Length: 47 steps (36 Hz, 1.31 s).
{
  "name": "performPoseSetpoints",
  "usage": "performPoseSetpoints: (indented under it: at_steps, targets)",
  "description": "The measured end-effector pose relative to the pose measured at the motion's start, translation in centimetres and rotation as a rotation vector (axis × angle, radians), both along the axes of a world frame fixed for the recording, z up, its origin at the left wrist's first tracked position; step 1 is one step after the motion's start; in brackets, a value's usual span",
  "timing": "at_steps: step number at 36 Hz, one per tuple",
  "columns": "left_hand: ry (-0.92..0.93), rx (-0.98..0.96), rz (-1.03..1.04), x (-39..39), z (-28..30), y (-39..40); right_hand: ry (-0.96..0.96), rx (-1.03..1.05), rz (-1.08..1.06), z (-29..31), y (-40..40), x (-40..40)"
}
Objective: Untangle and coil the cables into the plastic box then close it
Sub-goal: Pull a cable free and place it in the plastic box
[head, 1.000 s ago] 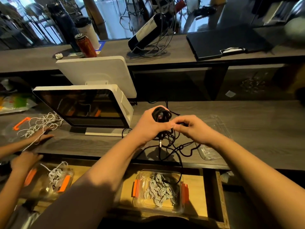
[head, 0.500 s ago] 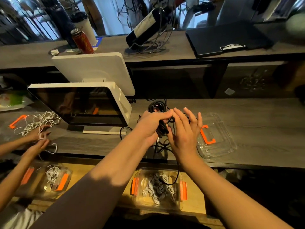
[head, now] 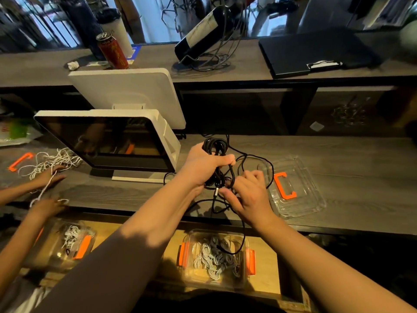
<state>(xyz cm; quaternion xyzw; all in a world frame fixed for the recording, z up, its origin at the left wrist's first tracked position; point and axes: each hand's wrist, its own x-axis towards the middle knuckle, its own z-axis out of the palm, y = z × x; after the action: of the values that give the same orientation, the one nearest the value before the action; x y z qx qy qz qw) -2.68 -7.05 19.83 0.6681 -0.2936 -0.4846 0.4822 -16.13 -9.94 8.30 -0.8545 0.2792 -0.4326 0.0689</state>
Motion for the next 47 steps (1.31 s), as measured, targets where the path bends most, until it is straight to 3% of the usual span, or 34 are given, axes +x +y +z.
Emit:
performPoseSetpoints:
  at_steps: [4, 7, 10, 16, 22, 29, 33, 37, 47]
  targets:
    - [0.0, -0.005, 0.135, 0.2, -1.0, -0.1, -0.009, 0.061, -0.056, 0.3, 0.2, 0.1]
    - [-0.017, -0.012, 0.213, 0.5, -1.7, -0.2, -0.016, 0.313, -0.048, 1.0, 0.5, 0.1]
    - [-0.039, -0.038, 0.248, 0.3, -2.0, -0.3, -0.126, 0.534, -0.08, 2.0, 1.2, 0.0]
    - [-0.046, -0.093, 0.15, -0.1, -2.1, -0.3, -0.414, 0.725, -0.136, 3.9, 1.5, -0.1]
    - [0.345, -0.138, 0.087, 0.4, -1.5, -0.1, -0.458, 0.85, -0.041, 4.1, 1.6, -0.6]
    - [0.367, -0.175, 0.114, 1.1, -1.6, 0.3, -0.224, 1.087, 0.174, 4.6, 1.9, -1.1]
    - [0.61, -0.237, 0.277, 1.2, -1.2, -0.2, -0.121, 1.16, 0.228, 3.7, 2.5, -1.2]
    - [0.852, -0.257, 0.485, 1.6, -1.1, -1.0, -0.146, 1.233, 0.275, 3.1, 3.5, -1.7]
    - [0.526, -0.304, 0.632, 1.4, -1.6, -2.3, -0.424, 1.606, 0.194, 2.8, 3.7, -2.6]
